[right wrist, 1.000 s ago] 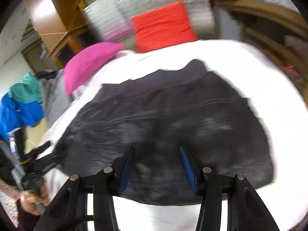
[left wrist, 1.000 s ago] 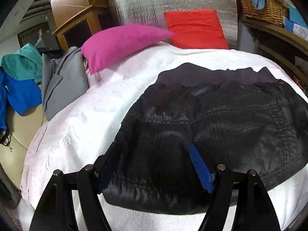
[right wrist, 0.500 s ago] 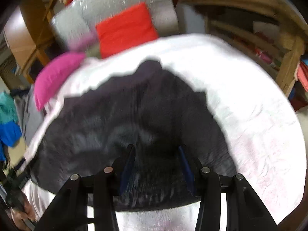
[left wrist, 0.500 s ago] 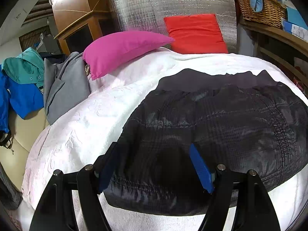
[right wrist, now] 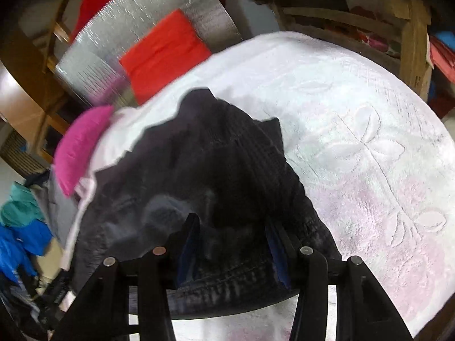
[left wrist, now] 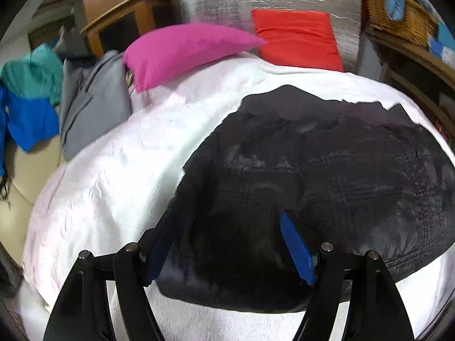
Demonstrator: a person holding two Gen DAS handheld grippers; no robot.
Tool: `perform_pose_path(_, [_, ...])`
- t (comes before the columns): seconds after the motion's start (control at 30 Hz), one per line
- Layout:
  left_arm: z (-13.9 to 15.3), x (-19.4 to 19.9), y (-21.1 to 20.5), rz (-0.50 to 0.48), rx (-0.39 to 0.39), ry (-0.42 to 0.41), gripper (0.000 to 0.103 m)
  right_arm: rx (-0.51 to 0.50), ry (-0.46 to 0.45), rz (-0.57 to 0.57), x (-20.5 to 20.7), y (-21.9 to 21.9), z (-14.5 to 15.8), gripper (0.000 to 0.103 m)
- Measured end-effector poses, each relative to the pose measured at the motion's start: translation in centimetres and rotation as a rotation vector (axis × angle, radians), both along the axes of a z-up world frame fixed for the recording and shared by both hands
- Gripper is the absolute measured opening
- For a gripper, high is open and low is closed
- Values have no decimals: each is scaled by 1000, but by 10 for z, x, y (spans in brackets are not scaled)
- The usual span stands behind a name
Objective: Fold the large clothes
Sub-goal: 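Grasp the folded jacket edge with both tools and lift it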
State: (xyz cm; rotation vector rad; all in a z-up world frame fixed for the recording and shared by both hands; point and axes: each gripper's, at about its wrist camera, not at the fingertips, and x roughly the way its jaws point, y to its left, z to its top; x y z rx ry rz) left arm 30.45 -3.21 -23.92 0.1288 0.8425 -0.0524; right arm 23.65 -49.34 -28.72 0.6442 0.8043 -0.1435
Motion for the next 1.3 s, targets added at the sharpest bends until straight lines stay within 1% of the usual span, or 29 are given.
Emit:
perform_pose_path(0.13, [0, -3, 25, 72, -41, 21, 75, -10, -139, 78, -8, 8, 23, 52])
perform_pose_path(0.17, [-2, -3, 29, 81, -51, 29, 75, -1, -162, 114, -10, 15, 26, 52])
perform_pose_path(0.23, [-7, -4, 40, 115, -61, 48, 75, -2, -172, 195, -11, 31, 28, 52])
perform_pose_path(0.33, [-16, -3, 49, 146, -56, 65, 75, -5, -127, 295, -3, 58, 20, 52])
perform_pose_path(0.37, [-19, -2, 50, 146, -56, 66, 77, -2, -92, 327, 3, 67, 14, 52])
perform_pose_path(0.43, [-28, 1, 48, 136, -29, 81, 80, -12, -25, 354, 11, 80, 2, 52])
perform_pose_path(0.47, [-34, 4, 46, 125, -15, 100, 80, -22, 12, 362, 16, 83, -5, 52])
perform_pose_path(0.53, [-35, 5, 49, 129, -37, 109, 80, -16, 18, 363, 16, 84, -10, 52])
perform_pose_path(0.6, [-31, 1, 57, 137, -88, 111, 80, 22, 0, 360, 15, 76, -6, 52])
perform_pose_path(0.67, [-27, -6, 64, 139, -141, 106, 80, 97, -29, 341, 7, 62, -2, 53])
perform_pose_path(0.7, [-23, -13, 68, 130, -186, 98, 80, 123, -41, 331, -1, 55, 0, 57])
perform_pose_path(0.77, [-17, -25, 74, 91, -281, 83, 80, 198, -67, 296, -13, 35, 1, 62])
perform_pose_path(0.8, [-15, -29, 77, 76, -314, 77, 80, 233, -73, 285, -16, 29, 1, 65])
perform_pose_path(0.83, [-14, -35, 79, 64, -342, 77, 80, 289, -74, 272, -22, 19, -3, 67])
perform_pose_path(0.87, [-14, -37, 80, 55, -363, 85, 80, 348, -68, 253, -29, 9, -9, 69])
perform_pose_path(0.97, [-24, -43, 83, 24, -445, 156, 80, 479, -50, 199, -41, -7, -26, 70])
perform_pose_path(1.03, [-35, -41, 85, 40, -496, 216, 80, 512, -31, 155, -49, -18, -33, 70])
perform_pose_path(1.1, [-46, -33, 89, 86, -552, 272, 80, 527, 13, 88, -52, -27, -46, 70])
perform_pose_path(1.17, [-54, -25, 93, 123, -599, 286, 80, 572, 13, 42, -48, -35, -56, 71])
perform_pose_path(1.23, [-58, -18, 95, 147, -659, 286, 80, 613, 1, 21, -40, -37, -62, 71])
perform_pose_path(1.3, [-63, -5, 97, 171, -723, 291, 80, 625, 11, -22, -30, -37, -70, 71])
